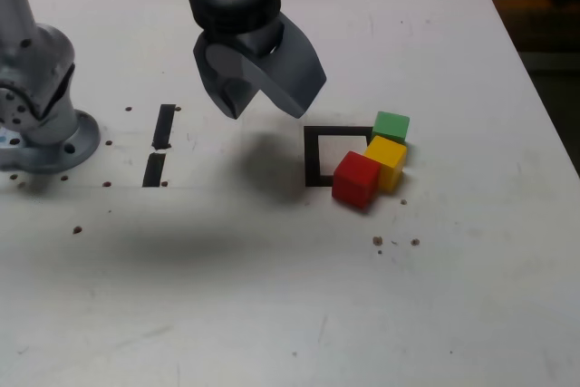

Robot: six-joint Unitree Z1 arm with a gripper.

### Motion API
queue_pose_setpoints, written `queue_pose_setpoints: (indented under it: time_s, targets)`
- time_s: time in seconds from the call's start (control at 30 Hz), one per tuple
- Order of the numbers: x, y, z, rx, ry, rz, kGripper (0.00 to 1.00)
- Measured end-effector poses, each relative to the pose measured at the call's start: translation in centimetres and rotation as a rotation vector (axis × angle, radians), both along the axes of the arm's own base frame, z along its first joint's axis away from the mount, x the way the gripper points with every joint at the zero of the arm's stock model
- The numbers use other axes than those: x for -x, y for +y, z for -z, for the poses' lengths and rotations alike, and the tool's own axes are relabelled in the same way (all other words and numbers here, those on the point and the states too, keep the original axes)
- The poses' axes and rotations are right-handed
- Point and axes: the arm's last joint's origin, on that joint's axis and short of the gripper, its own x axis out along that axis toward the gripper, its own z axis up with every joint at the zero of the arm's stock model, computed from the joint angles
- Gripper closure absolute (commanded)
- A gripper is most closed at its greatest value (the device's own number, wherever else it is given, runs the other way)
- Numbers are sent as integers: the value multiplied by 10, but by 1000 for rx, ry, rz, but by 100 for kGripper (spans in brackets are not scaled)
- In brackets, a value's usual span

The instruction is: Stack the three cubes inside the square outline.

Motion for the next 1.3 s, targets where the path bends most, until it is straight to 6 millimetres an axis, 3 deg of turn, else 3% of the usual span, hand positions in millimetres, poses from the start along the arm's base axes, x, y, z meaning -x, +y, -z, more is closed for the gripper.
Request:
queue_pose_setpoints:
  time_s: [0.23, 0.53, 0.93, 1.3]
  targets:
    - [-19, -20, 6, 16, 39, 98, 9]
    - [-48, -60, 5, 108, 22, 212, 9]
    - [-65, -71, 15, 156, 33, 228, 9]
    - [-87, -80, 42, 203, 62, 229, 12]
